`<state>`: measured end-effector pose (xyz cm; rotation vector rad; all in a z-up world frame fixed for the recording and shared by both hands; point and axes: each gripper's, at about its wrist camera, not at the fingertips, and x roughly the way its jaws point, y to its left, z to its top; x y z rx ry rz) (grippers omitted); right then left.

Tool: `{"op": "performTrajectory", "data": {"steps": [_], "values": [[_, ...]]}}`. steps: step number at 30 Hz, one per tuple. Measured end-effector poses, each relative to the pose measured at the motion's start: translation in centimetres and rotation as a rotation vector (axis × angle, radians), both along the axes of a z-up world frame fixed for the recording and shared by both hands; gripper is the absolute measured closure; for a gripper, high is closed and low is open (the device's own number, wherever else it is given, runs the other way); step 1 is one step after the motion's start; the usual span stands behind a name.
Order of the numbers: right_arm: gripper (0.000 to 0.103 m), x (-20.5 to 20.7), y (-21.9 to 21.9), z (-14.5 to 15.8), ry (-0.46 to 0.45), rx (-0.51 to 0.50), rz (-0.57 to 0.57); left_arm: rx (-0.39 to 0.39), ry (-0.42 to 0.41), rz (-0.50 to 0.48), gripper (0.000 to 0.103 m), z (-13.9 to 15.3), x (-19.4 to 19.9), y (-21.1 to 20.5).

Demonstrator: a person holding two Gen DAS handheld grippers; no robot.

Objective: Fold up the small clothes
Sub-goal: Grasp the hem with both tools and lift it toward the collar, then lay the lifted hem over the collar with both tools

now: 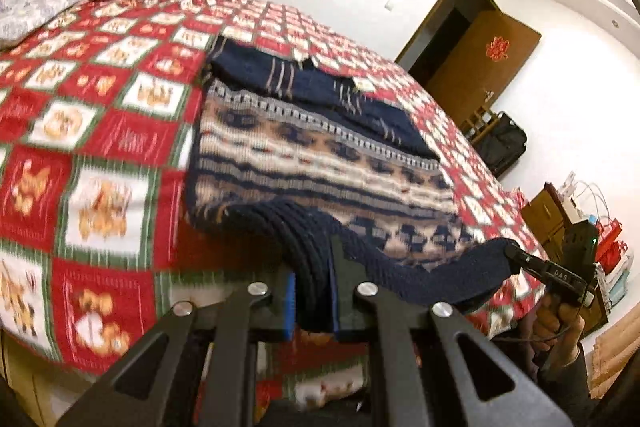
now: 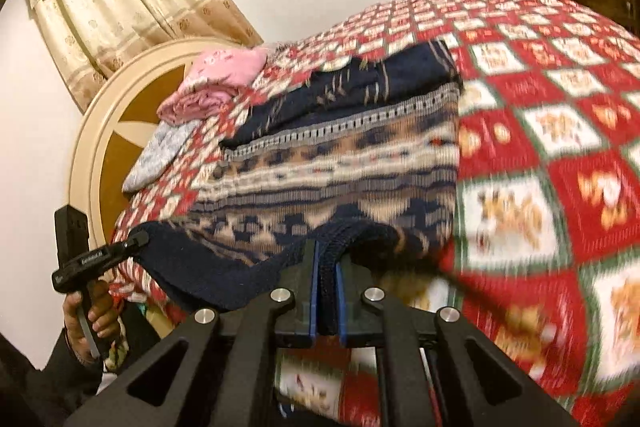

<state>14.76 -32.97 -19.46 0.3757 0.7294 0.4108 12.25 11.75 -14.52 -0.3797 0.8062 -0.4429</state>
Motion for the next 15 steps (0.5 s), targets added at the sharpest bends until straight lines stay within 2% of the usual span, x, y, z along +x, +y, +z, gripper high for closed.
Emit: {"op": "performTrajectory", "data": {"steps": [5,10,15], "values": [[0.096,3.0,-0.3,2.6,-0.039,-0.006,-0.018,-0.04,-0.04,0.025,0.09,2.2,3.1,-0.1],[0.096,6.6,-0.5,4.9,-0.066,-0.019,-0.034,-0.037,-0.055,0.039,0.09,3.3,6.3,-0.7],[0.096,10.6,-1.1,5.6,-0.055,-0.012,-0.061,-0.049,-0.042,0.053,0.09,3.8,10.2,-1.0]]}}
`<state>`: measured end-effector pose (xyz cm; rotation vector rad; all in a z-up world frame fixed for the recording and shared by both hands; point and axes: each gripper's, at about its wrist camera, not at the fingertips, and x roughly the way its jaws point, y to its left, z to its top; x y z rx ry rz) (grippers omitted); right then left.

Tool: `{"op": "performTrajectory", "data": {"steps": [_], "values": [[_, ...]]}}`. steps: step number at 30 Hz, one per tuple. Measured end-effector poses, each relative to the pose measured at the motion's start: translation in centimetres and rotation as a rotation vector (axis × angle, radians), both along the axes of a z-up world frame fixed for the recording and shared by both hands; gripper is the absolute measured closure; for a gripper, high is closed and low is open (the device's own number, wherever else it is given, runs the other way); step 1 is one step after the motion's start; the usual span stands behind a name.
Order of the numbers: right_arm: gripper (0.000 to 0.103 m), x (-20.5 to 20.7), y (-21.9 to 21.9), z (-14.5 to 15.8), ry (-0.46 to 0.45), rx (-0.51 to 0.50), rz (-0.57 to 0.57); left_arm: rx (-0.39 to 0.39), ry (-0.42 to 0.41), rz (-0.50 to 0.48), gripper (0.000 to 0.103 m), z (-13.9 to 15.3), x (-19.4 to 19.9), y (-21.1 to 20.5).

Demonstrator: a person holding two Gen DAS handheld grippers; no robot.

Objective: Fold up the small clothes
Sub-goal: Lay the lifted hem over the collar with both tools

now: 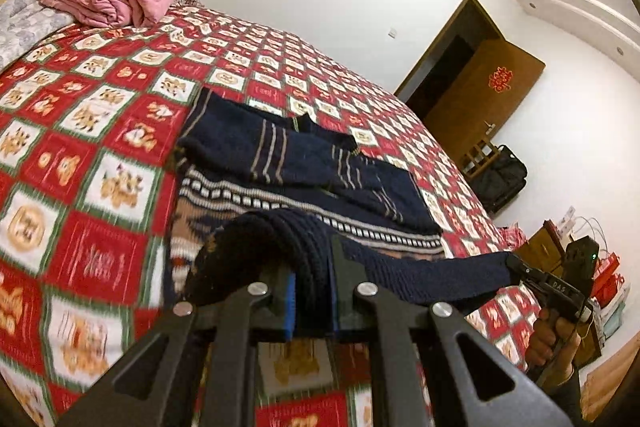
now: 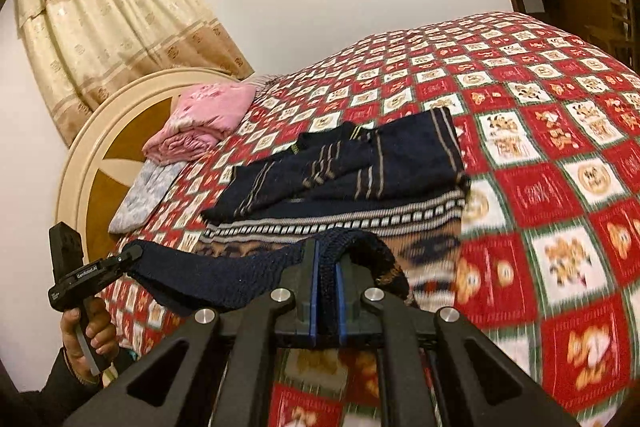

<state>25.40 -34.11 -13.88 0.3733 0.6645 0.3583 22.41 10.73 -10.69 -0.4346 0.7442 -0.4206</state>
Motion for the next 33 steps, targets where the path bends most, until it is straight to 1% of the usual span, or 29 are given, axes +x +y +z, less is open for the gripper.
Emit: {"op": "performTrajectory", "data": {"steps": [10,15,19,23,33], "values": [[0.096,7.6,-0.1,1.3,0.011,-0.012,-0.023,-0.023,0.016,0.022,0.09,0.8,7.5,-0.2],[0.096,12.4,-0.2,1.2,0.037,-0.024,-0.037,-0.024,0.043,0.024,0.09,0.2,11.6,-0.7],[0.096,16.5,-0.3,0.5,0.073,-0.034,-0.045,-0.017,0.063,0.033,0.09,-0.4,14.4,-0.9],[0.096,19.9,-0.2,-0.6,0.105,-0.043,-0.045,-0.02,0.101,0.043,0.09,-1.5,17.3,-0.9],[0.096,26.7,-0.3,-3.6,0.179,-0.064,-0.064,-0.01,0.17,0.05,0.09,-4.4,22.9,-1.3]]}}
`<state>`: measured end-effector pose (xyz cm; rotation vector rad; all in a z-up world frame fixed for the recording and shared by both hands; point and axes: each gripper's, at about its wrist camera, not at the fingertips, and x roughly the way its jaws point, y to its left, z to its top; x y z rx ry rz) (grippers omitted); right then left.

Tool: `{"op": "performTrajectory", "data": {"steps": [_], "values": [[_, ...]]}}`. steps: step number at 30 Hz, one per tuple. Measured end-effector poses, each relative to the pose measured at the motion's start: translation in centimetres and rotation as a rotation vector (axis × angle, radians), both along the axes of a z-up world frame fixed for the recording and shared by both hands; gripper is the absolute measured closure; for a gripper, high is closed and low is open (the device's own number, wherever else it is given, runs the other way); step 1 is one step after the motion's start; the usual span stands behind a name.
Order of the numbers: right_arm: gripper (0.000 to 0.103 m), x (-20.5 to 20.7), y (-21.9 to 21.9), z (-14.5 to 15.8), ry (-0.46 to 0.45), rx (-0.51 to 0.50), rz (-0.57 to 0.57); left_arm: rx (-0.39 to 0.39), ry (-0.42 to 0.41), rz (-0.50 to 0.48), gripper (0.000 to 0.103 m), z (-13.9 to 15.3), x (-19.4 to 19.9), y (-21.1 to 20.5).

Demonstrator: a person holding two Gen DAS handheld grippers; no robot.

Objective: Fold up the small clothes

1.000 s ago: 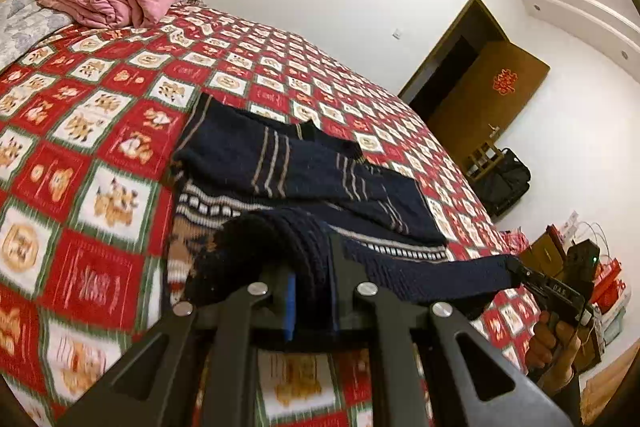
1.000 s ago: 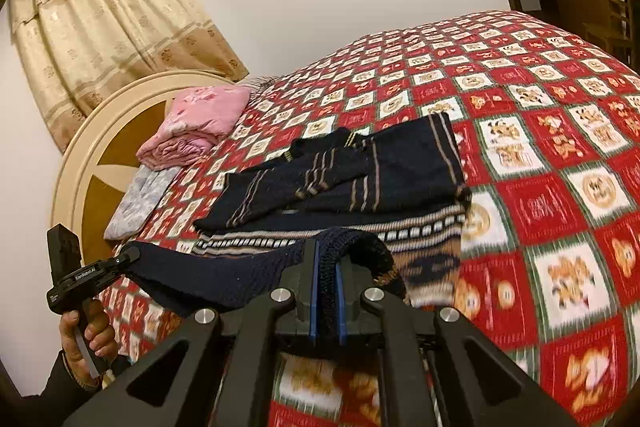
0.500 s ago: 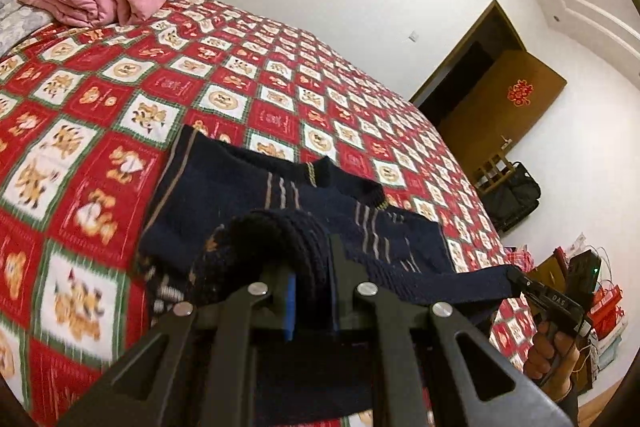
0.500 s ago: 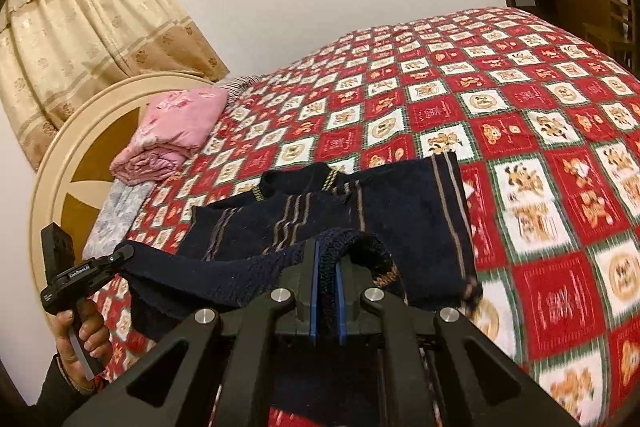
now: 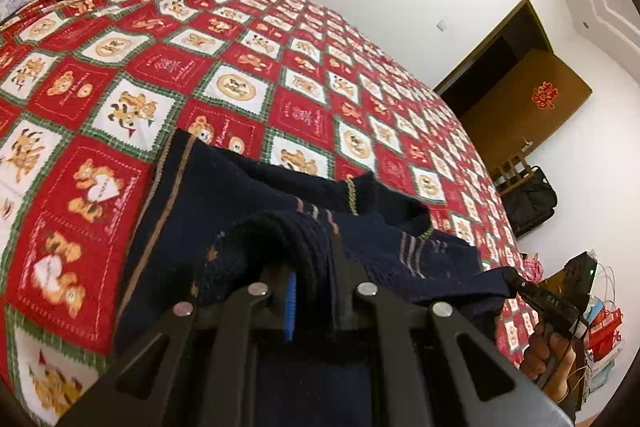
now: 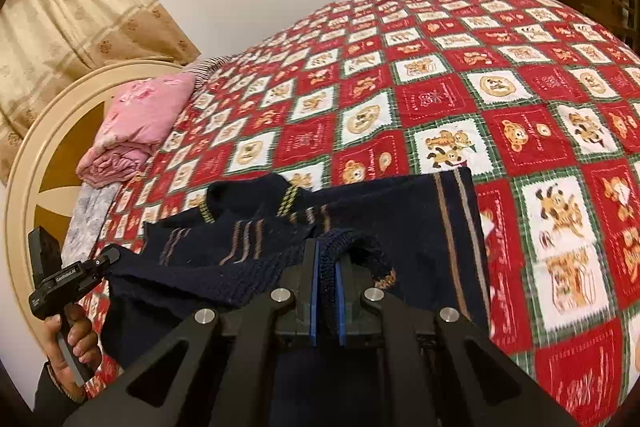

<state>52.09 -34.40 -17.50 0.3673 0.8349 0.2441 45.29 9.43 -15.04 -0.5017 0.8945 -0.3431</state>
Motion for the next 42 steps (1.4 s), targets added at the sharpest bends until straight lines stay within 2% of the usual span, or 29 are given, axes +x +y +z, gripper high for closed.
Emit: {"op": "performTrajectory", "data": {"steps": [4,6,7,9,10,11,13,15,17,20,23,25,26,27,28,29,32,34,37,39,42], "values": [[0.096,3.1,-0.4,-1.8,0.039,-0.003,-0.012,-0.012,0.052,0.017,0.09,-1.8,2.4,-0.1],[0.096,4.5,-0.8,-2.8,0.051,0.03,-0.015,-0.003,0.06,0.016,0.088,-2.3,3.2,-0.3],[0.093,5.1,-1.1,-3.3,0.058,0.04,-0.026,0.003,0.068,0.019,0.087,-2.5,3.5,-0.4],[0.074,5.7,-1.5,-3.7,0.06,0.022,-0.056,-0.016,0.091,0.005,0.082,-2.6,3.9,-0.5],[0.05,5.9,-1.8,-3.7,0.05,0.007,-0.08,-0.021,0.098,0.001,0.08,-2.5,4.0,-0.4],[0.036,5.9,-2.2,-3.7,0.043,0.011,-0.099,-0.024,0.106,-0.009,0.075,-2.3,4.0,-0.3],[0.036,5.7,-3.3,-3.7,0.034,0.049,-0.123,-0.011,0.105,-0.022,0.058,-1.9,3.9,-0.1],[0.036,5.0,-4.3,-3.5,0.022,0.057,-0.148,0.031,0.046,0.029,0.022,-0.5,3.1,0.9],[0.036,4.3,-4.6,-3.3,0.013,0.046,-0.147,0.035,0.012,0.046,0.006,0.4,2.9,1.7],[0.037,3.6,-3.9,-2.9,0.005,0.003,-0.093,0.048,0.005,0.083,0.006,0.9,2.7,2.8],[0.039,3.8,-2.5,-2.6,-0.004,-0.034,-0.042,0.106,0.045,0.083,0.006,0.1,1.9,2.5],[0.04,5.3,-1.1,-3.3,0.047,-0.067,-0.002,0.136,0.06,0.064,0.006,-0.9,1.0,1.9],[0.044,5.8,-0.4,-3.7,0.06,-0.084,0.007,0.169,0.064,0.059,0.006,-1.6,0.6,1.6],[0.052,6.2,0.2,-4.0,0.065,-0.107,0.016,0.196,0.069,0.062,0.006,-2.1,0.3,1.4],[0.085,6.7,1.1,-4.3,0.073,-0.156,0.023,0.218,0.076,0.068,0.006,-2.6,0.0,1.4],[0.099,6.8,1.5,-4.4,0.081,-0.187,0.019,0.249,0.086,0.078,0.006,-3.4,-0.3,1.5],[0.099,7.2,1.4,-4.9,0.101,-0.229,-0.041,0.334,0.126,0.128,0.006,-5.3,-0.6,2.2],[0.099,7.6,0.0,-5.5,0.125,-0.217,-0.104,0.255,0.103,0.149,0.006,-5.5,-1.1,3.4],[0.098,7.5,-0.2,-5.6,0.117,-0.217,-0.085,0.258,0.114,0.153,0.007,-5.4,-1.1,3.3],[0.093,6.9,-0.2,-4.9,0.1,-0.234,-0.086,0.254,0.104,0.179,0.008,-4.6,-1.4,3.2],[0.079,4.6,-0.6,-2.8,0.037,-0.225,-0.108,0.21,0.071,0.197,0.006,-3.1,-1.6,2.9]]}}
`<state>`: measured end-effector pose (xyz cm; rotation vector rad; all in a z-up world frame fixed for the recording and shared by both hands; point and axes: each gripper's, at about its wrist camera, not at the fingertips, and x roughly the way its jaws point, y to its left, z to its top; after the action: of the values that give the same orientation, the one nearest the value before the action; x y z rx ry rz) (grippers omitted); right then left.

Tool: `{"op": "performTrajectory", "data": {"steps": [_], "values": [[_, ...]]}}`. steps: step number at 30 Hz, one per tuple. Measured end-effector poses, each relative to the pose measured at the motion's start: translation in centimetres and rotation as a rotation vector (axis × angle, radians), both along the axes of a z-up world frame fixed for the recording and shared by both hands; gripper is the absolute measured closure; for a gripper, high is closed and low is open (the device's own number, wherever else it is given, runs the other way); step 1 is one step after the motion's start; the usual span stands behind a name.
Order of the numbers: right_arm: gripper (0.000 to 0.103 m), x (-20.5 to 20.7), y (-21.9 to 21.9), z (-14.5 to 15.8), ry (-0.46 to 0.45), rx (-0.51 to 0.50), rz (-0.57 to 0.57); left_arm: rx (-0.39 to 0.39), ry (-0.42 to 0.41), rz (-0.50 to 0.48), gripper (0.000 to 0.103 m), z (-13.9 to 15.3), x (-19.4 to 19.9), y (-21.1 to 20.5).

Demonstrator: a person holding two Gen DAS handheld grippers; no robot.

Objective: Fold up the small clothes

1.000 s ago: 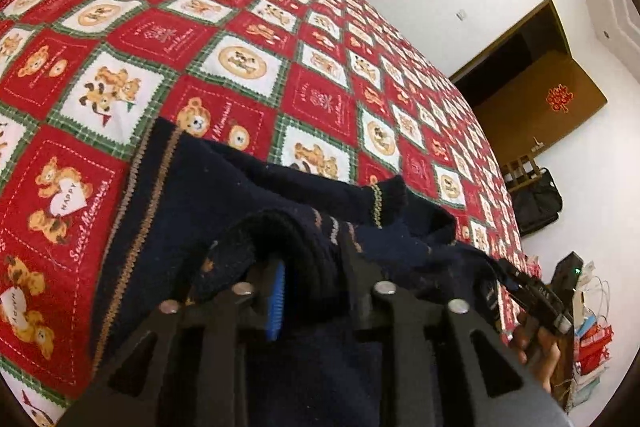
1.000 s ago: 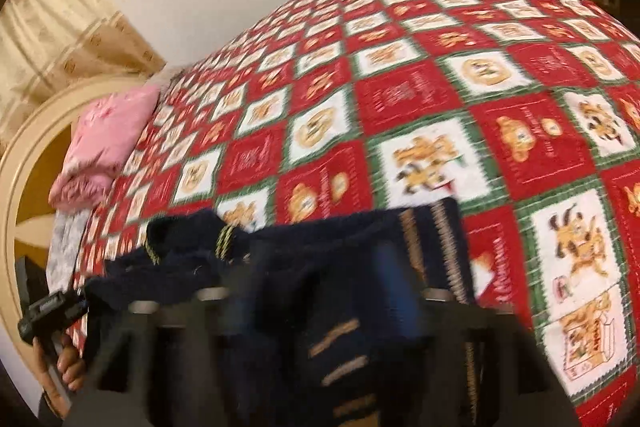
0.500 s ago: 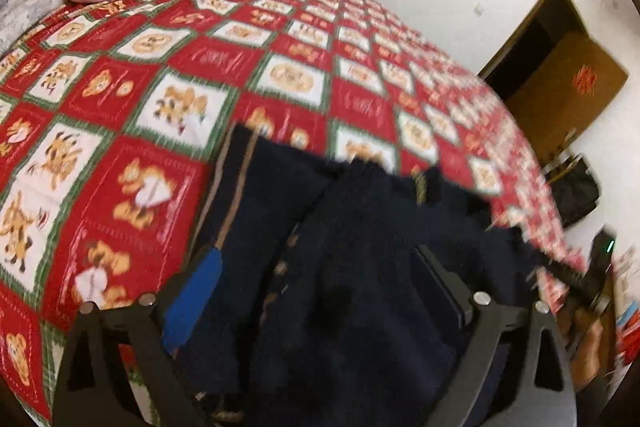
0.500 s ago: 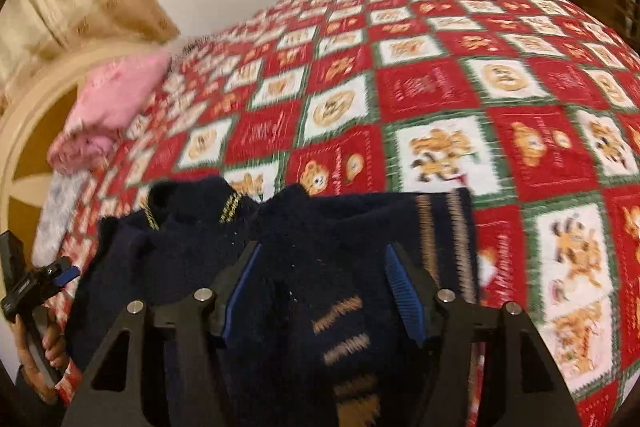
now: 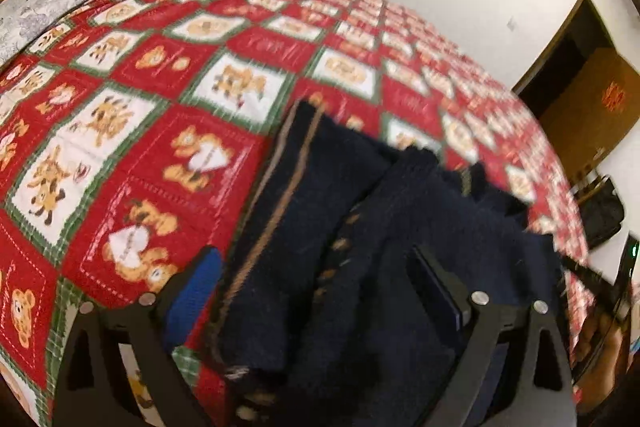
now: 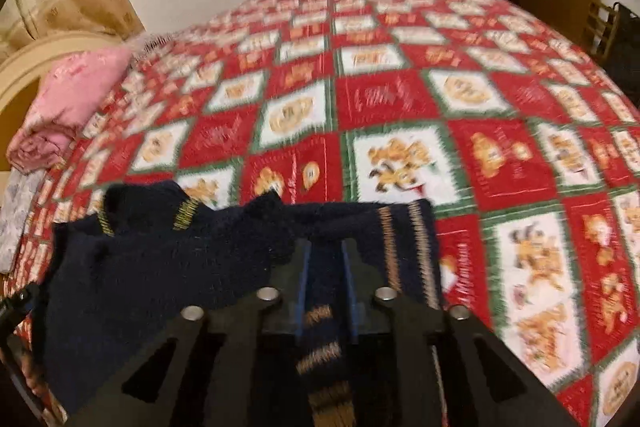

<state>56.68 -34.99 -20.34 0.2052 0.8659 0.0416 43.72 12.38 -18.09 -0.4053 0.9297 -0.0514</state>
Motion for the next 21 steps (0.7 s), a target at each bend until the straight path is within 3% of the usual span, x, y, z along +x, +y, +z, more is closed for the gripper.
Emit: {"op": "performTrajectory", "data": {"steps": [2,4,8,10,12,14,18,20,21], "values": [[0.062,-2.3,0.1,1.4,-0.031,0.049,0.039,0.01,-0.012,0.003,0.006,0.8,0.7,-0.7],[0.057,-4.2,0.8,2.2,-0.05,0.062,0.085,0.034,-0.007,0.001,0.006,1.1,1.6,-1.5],[0.057,-8.4,3.3,2.0,-0.05,0.038,0.211,0.09,0.037,-0.046,0.006,0.6,3.4,-3.7],[0.057,-9.6,4.1,0.9,-0.02,0.044,0.252,0.181,0.043,-0.048,0.006,0.2,4.1,-4.8],[0.057,-10.2,4.4,-0.5,0.01,0.022,0.256,0.3,0.085,0.009,0.006,-0.5,5.1,-4.5],[0.057,-10.3,3.7,-1.6,0.023,0.004,0.217,0.339,0.12,0.1,0.005,-1.0,5.7,-2.2],[0.057,-10.6,1.5,-2.7,0.025,0.094,0.191,0.251,0.19,0.274,0.007,-1.9,5.6,4.0],[0.057,-11.0,1.7,-2.4,0.014,0.083,0.188,0.149,0.163,0.278,0.008,-1.6,4.2,5.4],[0.057,-11.2,1.8,-2.0,-0.001,0.073,0.183,0.135,0.143,0.274,0.008,-1.3,3.7,5.3]]}}
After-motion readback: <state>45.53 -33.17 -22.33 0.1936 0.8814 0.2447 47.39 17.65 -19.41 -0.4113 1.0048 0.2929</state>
